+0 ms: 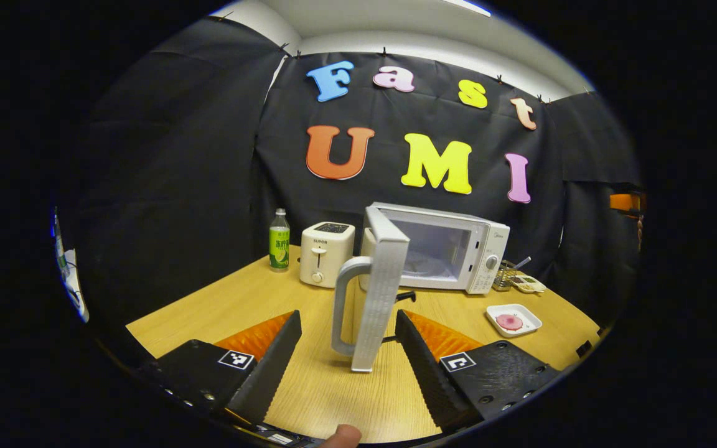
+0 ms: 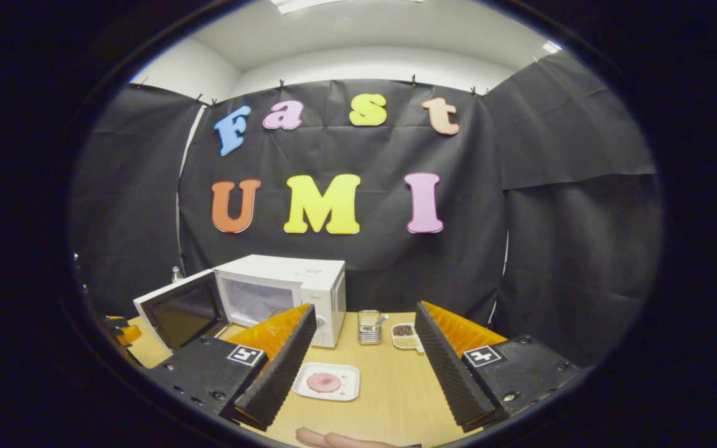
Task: Open the microwave oven with the left hand, put the food in, and close the microwave oven.
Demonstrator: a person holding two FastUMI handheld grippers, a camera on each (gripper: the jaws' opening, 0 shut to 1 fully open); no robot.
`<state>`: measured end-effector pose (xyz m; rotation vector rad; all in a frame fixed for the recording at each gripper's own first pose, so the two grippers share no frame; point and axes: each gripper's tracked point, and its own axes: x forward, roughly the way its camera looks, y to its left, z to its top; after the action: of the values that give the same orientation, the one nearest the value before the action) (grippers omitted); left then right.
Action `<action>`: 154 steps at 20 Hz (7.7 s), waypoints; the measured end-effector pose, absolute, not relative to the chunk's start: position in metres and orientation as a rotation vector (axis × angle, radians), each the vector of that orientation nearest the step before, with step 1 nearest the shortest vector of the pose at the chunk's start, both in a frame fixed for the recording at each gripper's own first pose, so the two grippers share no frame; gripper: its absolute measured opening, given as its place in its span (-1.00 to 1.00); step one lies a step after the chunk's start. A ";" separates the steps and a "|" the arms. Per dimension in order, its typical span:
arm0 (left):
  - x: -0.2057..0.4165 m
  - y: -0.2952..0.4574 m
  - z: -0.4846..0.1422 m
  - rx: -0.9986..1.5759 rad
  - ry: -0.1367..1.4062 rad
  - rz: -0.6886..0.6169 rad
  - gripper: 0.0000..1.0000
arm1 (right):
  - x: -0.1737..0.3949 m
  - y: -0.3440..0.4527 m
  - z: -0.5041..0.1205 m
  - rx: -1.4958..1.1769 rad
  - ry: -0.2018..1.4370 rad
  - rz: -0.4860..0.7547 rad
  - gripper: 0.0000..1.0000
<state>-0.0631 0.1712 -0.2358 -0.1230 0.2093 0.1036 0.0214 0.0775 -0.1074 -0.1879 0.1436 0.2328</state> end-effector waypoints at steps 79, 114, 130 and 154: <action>-0.087 0.162 -0.110 -0.062 0.066 0.077 0.87 | 0.187 0.342 -0.434 0.878 1.078 0.142 -0.93; -0.089 0.198 -0.181 -0.114 0.131 0.121 0.87 | 0.340 0.382 -0.455 0.815 0.505 -0.015 -0.40; -0.097 0.247 -0.175 -0.036 0.098 0.222 0.87 | 0.210 0.324 -0.337 0.228 0.341 0.366 1.00; 0.004 0.308 -0.251 -0.019 0.099 0.187 -1.00 | -0.075 0.135 -0.088 -0.103 -0.050 0.380 0.99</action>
<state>0.0041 0.3081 -0.2511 -0.0187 0.0990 0.1866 -0.0751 0.1345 -0.0876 -0.1031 -0.0499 0.3800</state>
